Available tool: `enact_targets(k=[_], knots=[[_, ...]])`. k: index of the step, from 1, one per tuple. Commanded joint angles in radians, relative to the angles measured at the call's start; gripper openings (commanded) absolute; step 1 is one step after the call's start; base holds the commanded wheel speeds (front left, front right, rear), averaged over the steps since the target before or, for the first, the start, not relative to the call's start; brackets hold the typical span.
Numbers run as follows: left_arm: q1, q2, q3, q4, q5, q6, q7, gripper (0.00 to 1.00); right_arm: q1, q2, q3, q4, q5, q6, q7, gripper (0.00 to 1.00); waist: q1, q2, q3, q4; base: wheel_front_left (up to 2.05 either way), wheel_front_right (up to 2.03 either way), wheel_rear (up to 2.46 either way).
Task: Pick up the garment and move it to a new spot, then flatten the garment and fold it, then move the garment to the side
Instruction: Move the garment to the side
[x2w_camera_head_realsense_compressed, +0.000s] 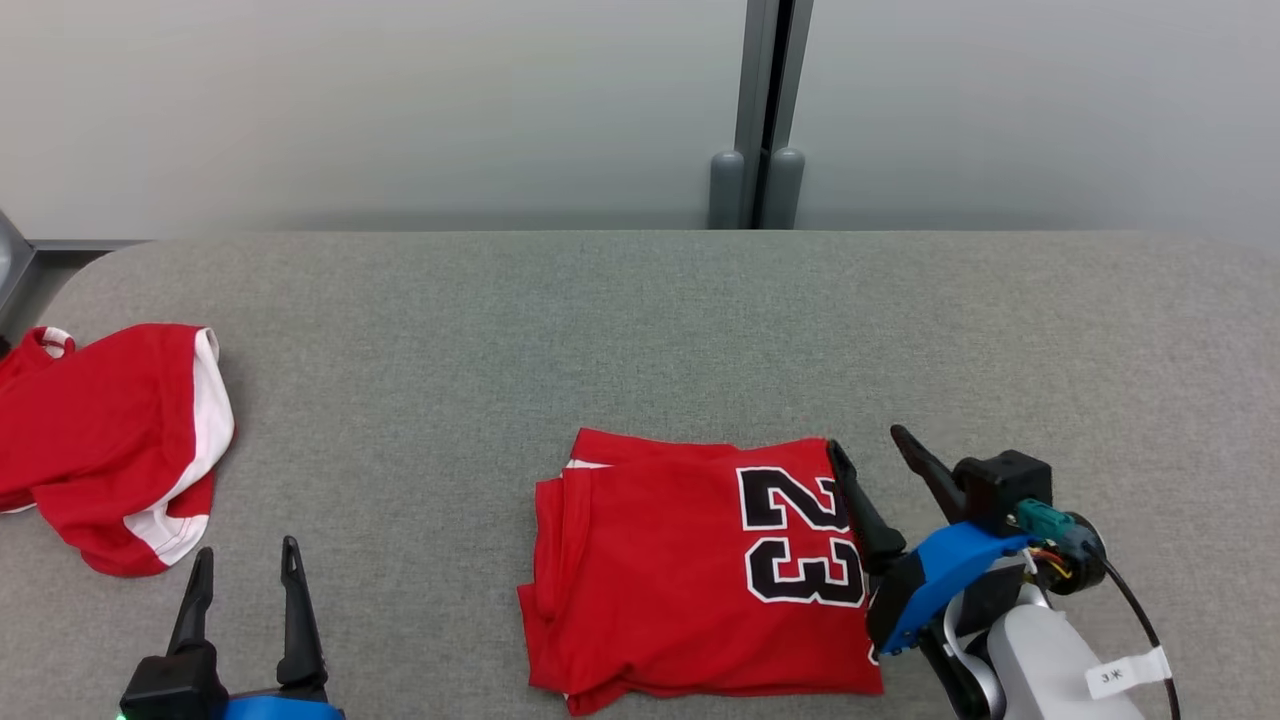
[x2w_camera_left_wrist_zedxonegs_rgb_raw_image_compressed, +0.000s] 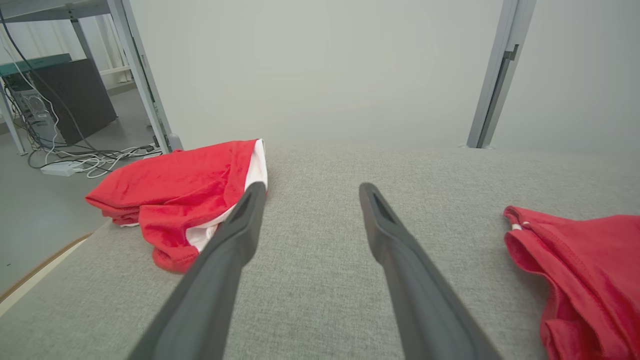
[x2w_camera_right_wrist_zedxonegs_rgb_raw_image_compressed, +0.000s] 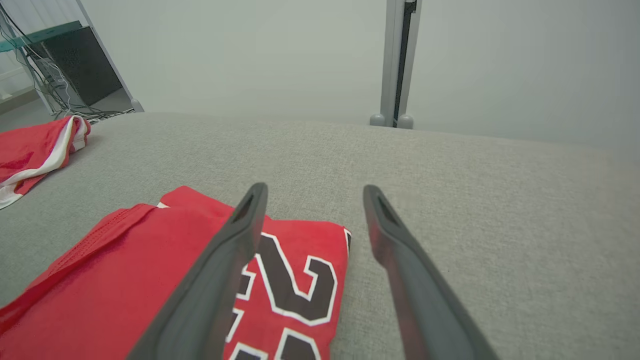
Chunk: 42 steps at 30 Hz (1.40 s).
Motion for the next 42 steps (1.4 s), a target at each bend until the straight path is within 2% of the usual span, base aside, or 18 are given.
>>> enact_targets(k=[1,7,17,23,29,30,31,32,33,38,42], knots=[[-0.02,0.001,0.001,-0.004,-0.003,0.0,-0.005,1.0,-0.02,-0.002,0.008,0.024,0.009,0.001,0.011,1.0,-0.0001,0.0,0.01,0.007,0.0,0.0,0.0],[-0.036,-0.002,-0.01,-0.008,-0.009,0.005,-0.005,1.0,-0.027,-0.002,0.045,0.149,0.023,0.001,0.043,1.0,-0.0001,0.0,0.045,0.022,0.0,0.0,0.0],[-0.063,-0.005,-0.02,-0.01,-0.017,0.014,-0.005,1.0,-0.046,-0.002,0.091,0.334,0.048,0.0,0.0,1.0,-0.0001,0.0,0.082,0.03,0.0,0.0,0.0],[-0.067,-0.006,-0.024,-0.011,-0.017,0.018,-0.005,1.0,-0.05,-0.003,0.089,0.389,0.072,0.0,-0.041,1.0,-0.0001,0.0,0.082,0.03,0.0,0.0,0.0],[-0.069,-0.006,-0.031,-0.011,-0.022,0.019,-0.005,1.0,-0.05,-0.004,0.118,0.441,0.081,0.0,-0.031,1.0,-0.0001,0.0,0.086,0.028,0.0,0.0,0.0],[-0.069,-0.006,-0.031,-0.01,-0.023,0.02,-0.005,1.0,-0.053,-0.003,0.126,0.441,0.095,0.0,-0.035,0.95,-0.0001,0.0,0.086,0.028,0.0,0.0,0.0],[-0.068,-0.006,-0.032,-0.01,-0.024,0.02,-0.005,1.0,-0.058,-0.003,0.138,0.441,0.099,0.0,-0.036,0.33,-0.0001,0.0,0.085,0.028,0.0,0.0,0.0],[-0.067,-0.006,-0.032,-0.01,-0.025,0.021,-0.005,1.0,-0.061,-0.002,0.148,0.433,0.11,0.001,-0.044,0.09,-0.0001,0.0,0.085,0.028,0.0,0.0,0.0],[-0.066,-0.006,-0.031,-0.01,-0.026,0.021,-0.005,1.0,-0.069,0.0,0.155,0.425,0.119,0.001,-0.054,0.0,-0.0001,0.0,0.083,0.027,0.0,0.0,0.0],[-0.062,-0.007,-0.025,-0.019,-0.029,0.022,-0.005,1.0,-0.155,-0.003,0.159,0.405,0.062,0.0,-0.094,0.0,-0.0001,0.0,0.079,0.017,0.0,0.0,0.0],[-0.086,-0.007,-0.031,-0.045,-0.026,0.013,-0.005,1.0,-0.24,-0.038,0.194,0.381,0.003,0.0,-0.092,0.0,-0.0001,0.0,0.103,0.005,0.0,0.0,0.0]])
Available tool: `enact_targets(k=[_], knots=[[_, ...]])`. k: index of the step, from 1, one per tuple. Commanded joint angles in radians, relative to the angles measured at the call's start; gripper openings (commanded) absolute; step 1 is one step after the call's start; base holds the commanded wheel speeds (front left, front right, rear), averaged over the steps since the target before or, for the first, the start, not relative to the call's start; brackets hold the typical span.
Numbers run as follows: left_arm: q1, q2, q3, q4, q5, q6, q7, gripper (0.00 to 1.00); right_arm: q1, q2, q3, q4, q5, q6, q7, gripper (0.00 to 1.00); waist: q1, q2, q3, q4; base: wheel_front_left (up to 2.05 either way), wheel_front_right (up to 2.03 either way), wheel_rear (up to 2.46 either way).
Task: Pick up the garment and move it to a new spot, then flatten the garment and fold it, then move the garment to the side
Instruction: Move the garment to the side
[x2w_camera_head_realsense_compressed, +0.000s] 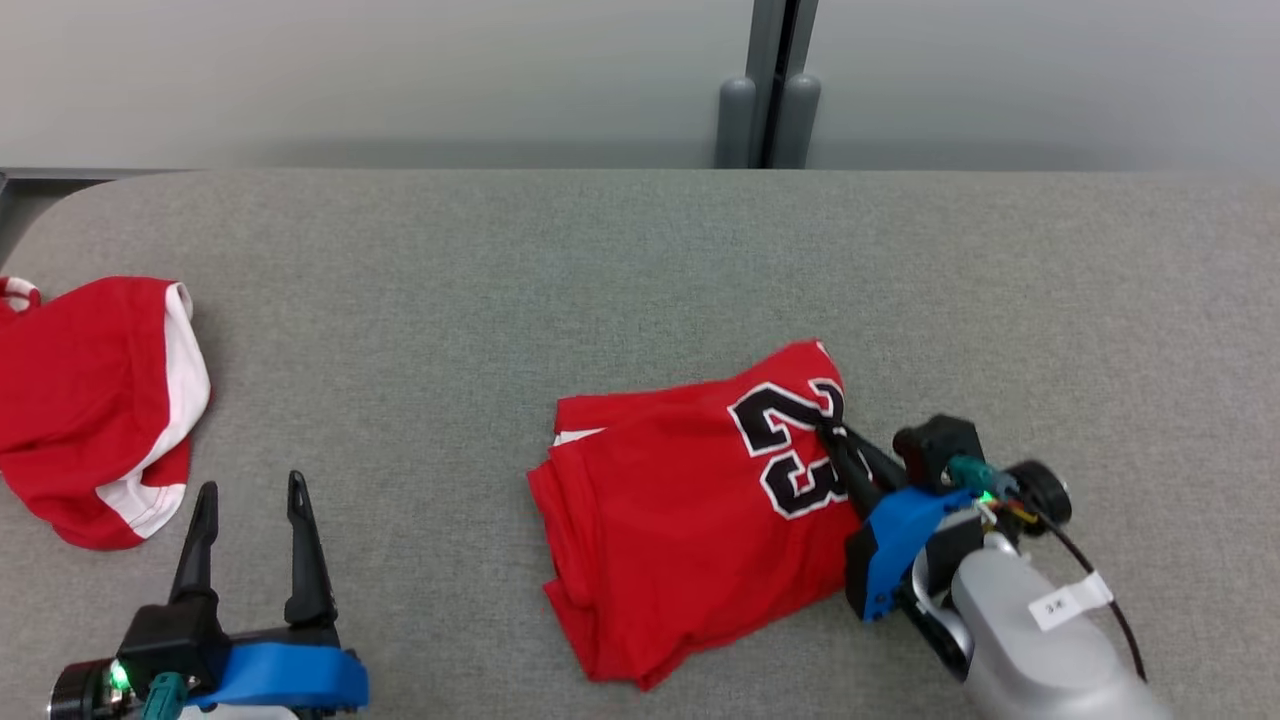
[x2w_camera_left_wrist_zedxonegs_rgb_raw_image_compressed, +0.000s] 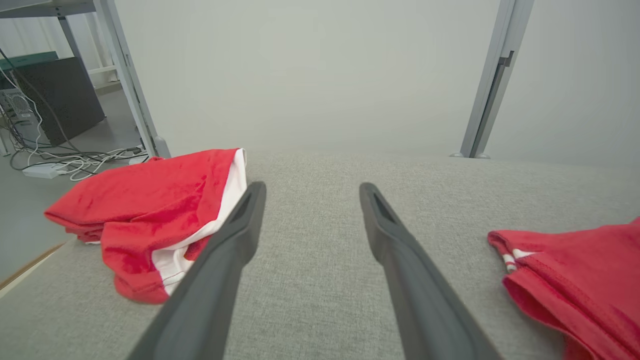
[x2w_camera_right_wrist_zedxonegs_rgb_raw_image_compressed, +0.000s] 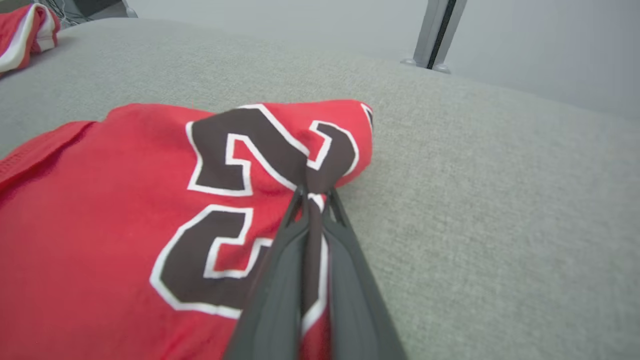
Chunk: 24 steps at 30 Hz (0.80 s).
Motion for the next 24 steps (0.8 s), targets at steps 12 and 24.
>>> enact_targets(k=[12,24], knots=[[-0.19,0.014,-0.039,-0.172,0.04,-0.029,-0.004,1.0,-0.359,-0.237,0.109,-0.111,0.012,0.0,0.06,0.0,0.0,0.0,0.256,-0.083,0.0,0.0,0.0],[-0.279,0.093,-0.059,-0.333,0.098,-0.033,-0.004,1.0,-0.557,-0.403,0.031,-0.116,0.048,0.0,0.038,0.0,0.0,0.0,0.464,-0.265,0.0,0.0,0.0]])
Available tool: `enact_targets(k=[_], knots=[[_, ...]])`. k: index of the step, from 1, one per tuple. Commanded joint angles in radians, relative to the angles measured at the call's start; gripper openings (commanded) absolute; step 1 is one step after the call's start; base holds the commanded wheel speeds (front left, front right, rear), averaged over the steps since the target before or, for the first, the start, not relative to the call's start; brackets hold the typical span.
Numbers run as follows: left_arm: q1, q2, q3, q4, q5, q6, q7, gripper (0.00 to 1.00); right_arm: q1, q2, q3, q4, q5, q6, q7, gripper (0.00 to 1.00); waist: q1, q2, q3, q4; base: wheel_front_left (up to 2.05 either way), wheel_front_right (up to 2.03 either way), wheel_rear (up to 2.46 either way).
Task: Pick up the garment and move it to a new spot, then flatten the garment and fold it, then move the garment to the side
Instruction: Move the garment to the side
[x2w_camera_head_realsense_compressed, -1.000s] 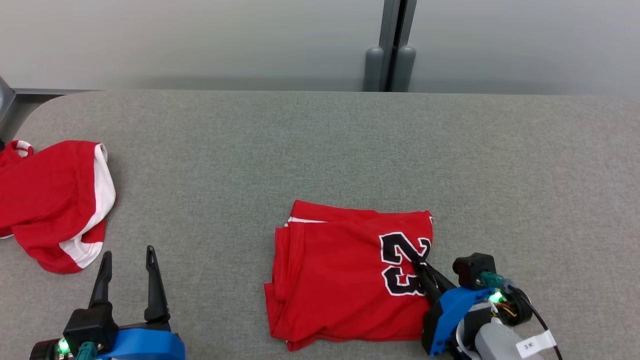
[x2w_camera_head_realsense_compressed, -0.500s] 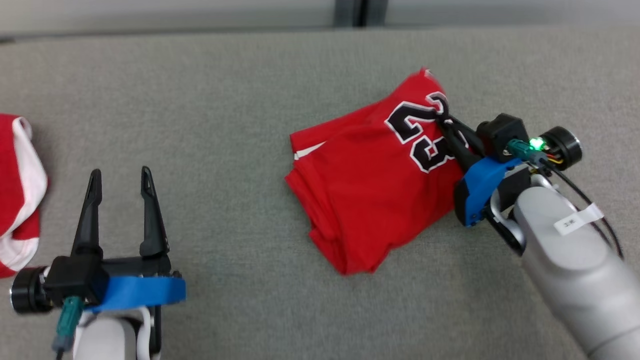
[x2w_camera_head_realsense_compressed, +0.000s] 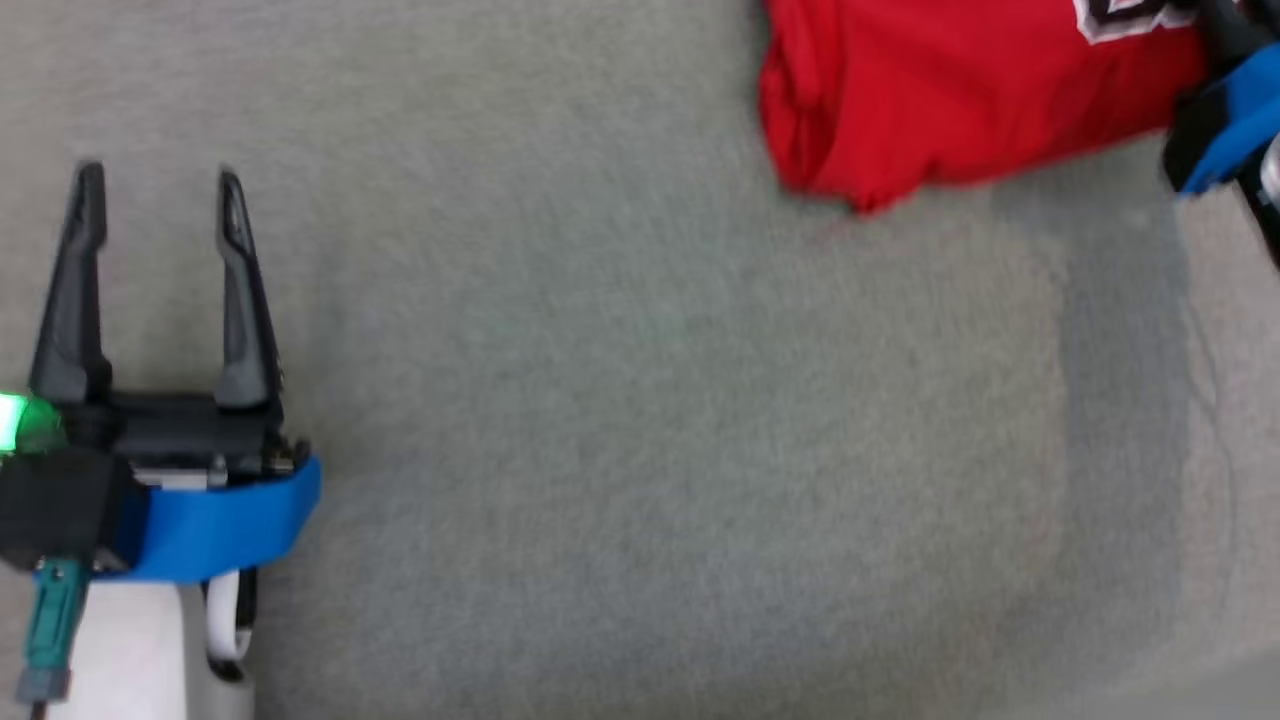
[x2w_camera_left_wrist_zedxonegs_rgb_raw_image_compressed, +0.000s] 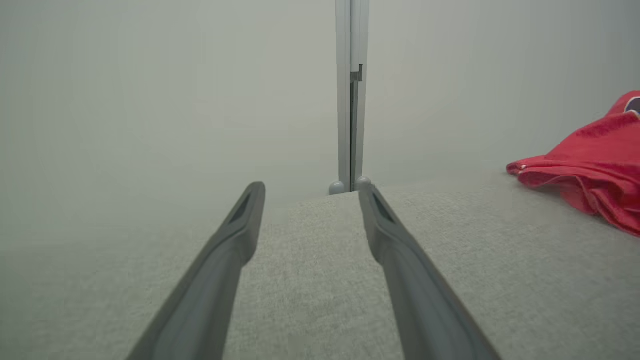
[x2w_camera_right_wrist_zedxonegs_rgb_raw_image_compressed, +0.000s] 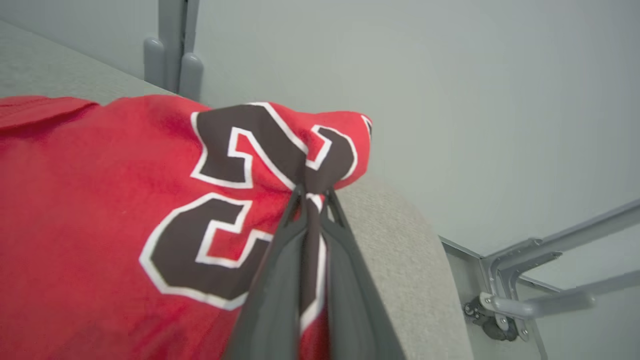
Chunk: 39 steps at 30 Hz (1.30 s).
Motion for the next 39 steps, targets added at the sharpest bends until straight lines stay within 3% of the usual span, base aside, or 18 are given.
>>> enact_targets(k=[1,10,17,18,19,23,28,39], knots=[[-0.014,0.013,0.002,-0.014,0.011,0.0,-0.002,1.0,-0.024,-0.01,-0.008,0.004,0.01,0.0,-0.009,0.0,-0.0003,-0.0003,0.015,-0.015,0.0,0.0,0.0],[-0.032,0.063,0.007,-0.084,0.03,-0.001,0.015,1.0,-0.118,-0.061,-0.027,0.081,0.032,0.0,-0.038,0.0,-0.0003,-0.0003,0.091,-0.082,0.0,0.0,0.0],[-0.012,0.075,0.02,-0.109,0.02,0.009,0.024,1.0,-0.195,-0.028,-0.001,0.171,0.019,0.0,-0.037,0.0,-0.0003,-0.0003,0.107,-0.082,0.0,0.0,0.0],[-0.009,0.076,0.022,-0.108,0.018,0.011,0.024,1.0,-0.206,-0.024,0.002,0.187,0.015,0.0,-0.039,0.32,-0.0003,-0.0003,0.109,-0.081,0.0,0.0,0.0],[-0.009,0.075,0.021,-0.104,0.015,0.012,0.023,1.0,-0.217,-0.023,0.0,0.209,0.014,0.0,-0.042,0.99,-0.0003,-0.0003,0.11,-0.077,0.0,0.0,0.0],[-0.023,0.063,0.003,-0.076,0.006,0.011,0.017,1.0,-0.248,-0.036,-0.028,0.298,-0.023,0.0,-0.063,1.0,-0.0003,-0.0003,0.092,-0.049,0.0,0.0,0.0],[-0.006,0.039,-0.003,-0.021,-0.016,0.024,0.003,1.0,-0.201,-0.004,-0.088,0.313,-0.051,0.0,-0.091,1.0,-0.0003,-0.0003,0.013,-0.018,0.0,0.0,0.0],[0.124,-0.014,0.028,0.091,-0.076,0.06,-0.003,1.0,0.139,0.131,-0.182,-0.057,-0.069,0.0,-0.092,1.0,-0.0003,-0.0003,-0.223,0.085,0.0,0.0,0.0]])
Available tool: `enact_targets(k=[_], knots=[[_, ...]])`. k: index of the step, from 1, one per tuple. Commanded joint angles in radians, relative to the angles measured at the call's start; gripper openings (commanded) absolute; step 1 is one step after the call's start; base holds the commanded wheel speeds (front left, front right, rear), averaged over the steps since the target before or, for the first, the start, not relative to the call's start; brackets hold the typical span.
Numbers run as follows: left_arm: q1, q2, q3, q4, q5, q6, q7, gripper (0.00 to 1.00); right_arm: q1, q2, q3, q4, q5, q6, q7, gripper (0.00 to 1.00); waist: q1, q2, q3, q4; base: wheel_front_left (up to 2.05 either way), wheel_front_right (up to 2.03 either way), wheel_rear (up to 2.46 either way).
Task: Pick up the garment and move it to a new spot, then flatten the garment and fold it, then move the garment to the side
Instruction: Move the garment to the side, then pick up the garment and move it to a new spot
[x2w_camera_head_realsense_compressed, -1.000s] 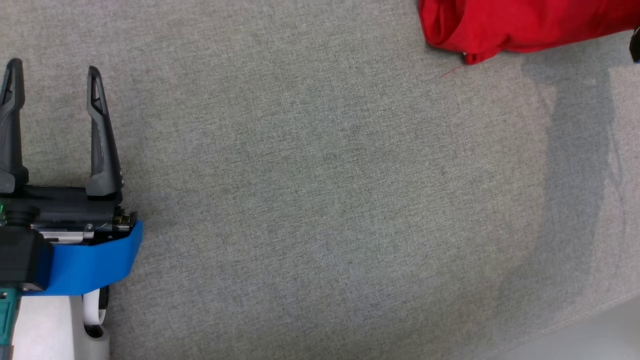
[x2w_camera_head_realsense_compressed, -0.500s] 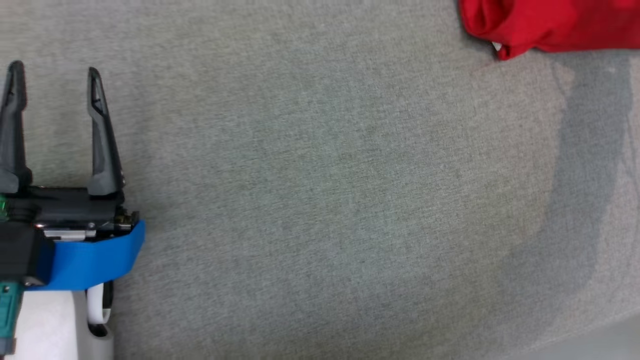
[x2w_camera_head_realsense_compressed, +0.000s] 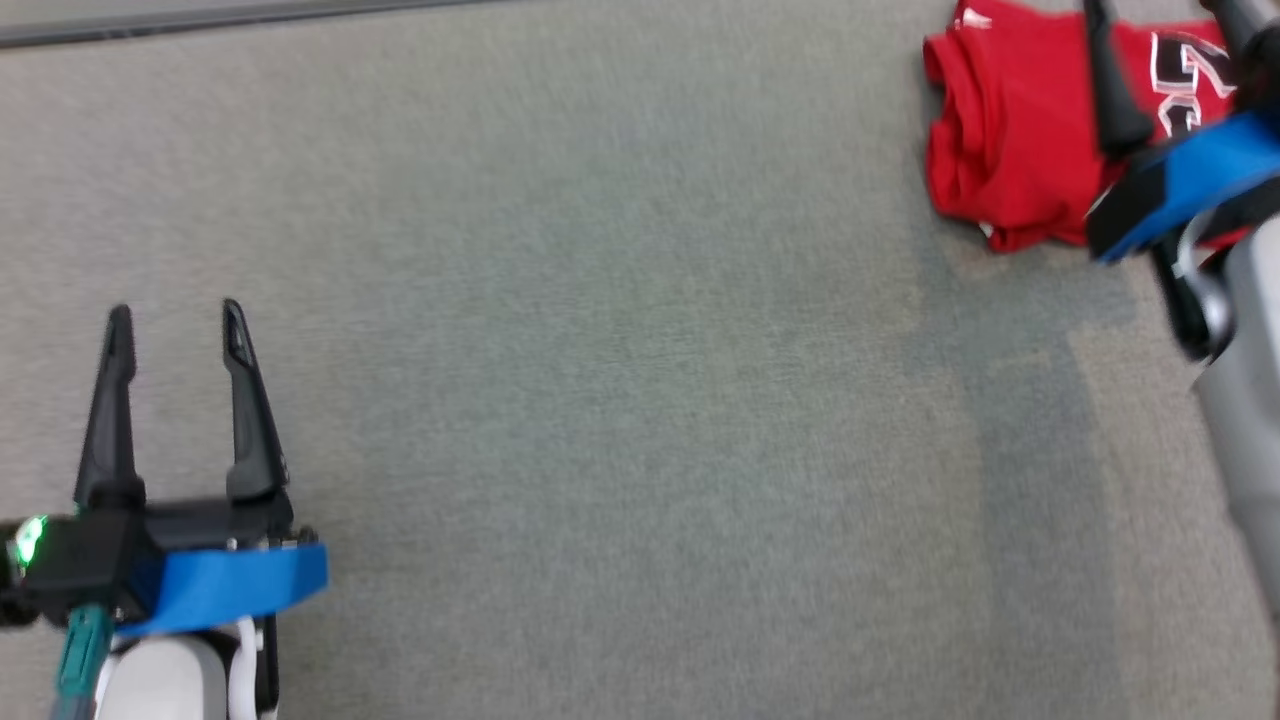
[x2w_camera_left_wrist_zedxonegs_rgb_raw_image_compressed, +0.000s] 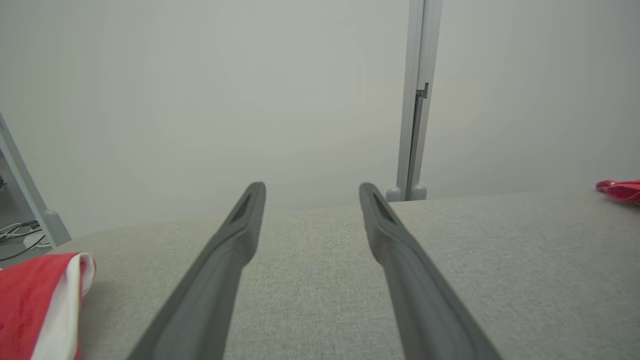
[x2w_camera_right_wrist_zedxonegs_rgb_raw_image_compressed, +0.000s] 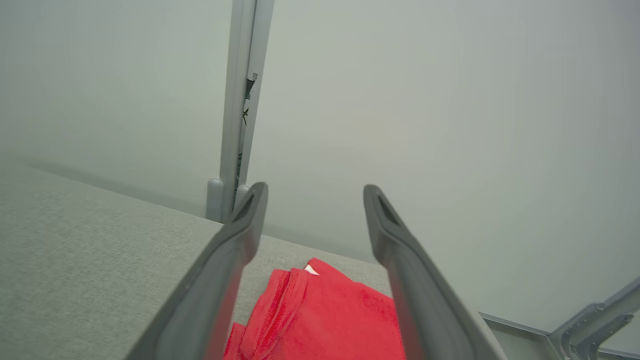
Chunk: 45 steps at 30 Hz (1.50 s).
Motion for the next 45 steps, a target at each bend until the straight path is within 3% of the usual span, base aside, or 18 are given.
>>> enact_targets(k=[1,8,14,24,34,45], knots=[[0.022,-0.002,0.01,0.016,-0.009,0.002,-0.005,1.0,0.06,0.03,-0.006,-0.04,-0.002,0.0,-0.005,1.0,0.0004,0.0003,-0.039,0.005,0.0,0.0,0.0],[0.105,-0.022,0.024,0.092,-0.028,-0.004,-0.005,1.0,0.315,0.13,-0.041,-0.184,0.014,0.0,-0.004,1.0,0.0004,0.0003,-0.157,0.076,0.0,0.0,0.0],[0.133,-0.04,0.012,0.148,-0.029,-0.013,-0.005,1.0,0.533,0.172,-0.105,-0.286,-0.008,0.0,-0.004,1.0,0.0004,0.0003,-0.223,0.131,0.0,0.0,0.0],[0.188,-0.049,0.026,0.217,-0.029,-0.031,-0.005,1.0,0.817,0.267,-0.215,-0.417,-0.031,0.0,-0.004,1.0,0.0004,0.0003,-0.305,0.139,0.0,0.0,0.0],[0.213,-0.052,0.045,0.243,-0.024,-0.037,-0.005,1.0,0.923,0.302,-0.243,-0.454,-0.045,0.0,-0.004,1.0,0.0004,0.0003,-0.358,0.132,0.0,0.0,0.0],[0.196,-0.051,0.045,0.265,-0.008,-0.048,-0.005,1.0,0.928,0.306,-0.232,-0.429,-0.034,0.0,-0.004,1.0,0.0004,0.0003,-0.359,0.127,0.0,0.0,0.0]])
